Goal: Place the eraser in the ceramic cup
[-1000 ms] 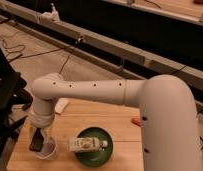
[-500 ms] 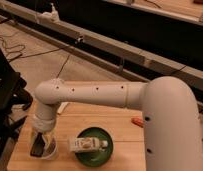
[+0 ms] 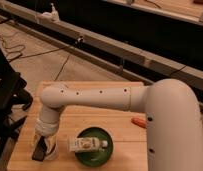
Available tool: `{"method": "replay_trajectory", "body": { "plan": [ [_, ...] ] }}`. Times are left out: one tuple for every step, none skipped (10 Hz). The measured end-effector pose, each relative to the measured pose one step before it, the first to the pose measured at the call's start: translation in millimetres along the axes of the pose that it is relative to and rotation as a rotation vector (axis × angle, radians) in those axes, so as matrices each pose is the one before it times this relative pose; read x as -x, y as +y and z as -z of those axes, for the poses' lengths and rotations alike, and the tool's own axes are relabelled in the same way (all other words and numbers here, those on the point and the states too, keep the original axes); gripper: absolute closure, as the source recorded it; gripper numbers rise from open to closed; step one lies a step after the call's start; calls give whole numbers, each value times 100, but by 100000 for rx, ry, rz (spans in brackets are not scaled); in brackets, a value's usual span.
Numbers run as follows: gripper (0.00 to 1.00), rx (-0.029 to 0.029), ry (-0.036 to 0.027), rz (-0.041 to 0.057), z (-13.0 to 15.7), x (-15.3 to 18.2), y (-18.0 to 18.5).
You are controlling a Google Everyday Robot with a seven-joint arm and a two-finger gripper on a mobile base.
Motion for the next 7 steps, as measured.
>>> {"method": "replay_trajectory", "body": {
  "plan": [
    [47,218,-58,-241,-114,-162,22],
    [41,391,215,-289,27,-170,115],
    [38,666,79,-242,-74,-148,175],
    [38,401,520,-306,13,-193,35],
    [38,208,513,-147,58,-129,26],
    [38,74,880,-8,171,-124,-70],
    [38,219,577,36,145,-40,-13]
  ]
}}
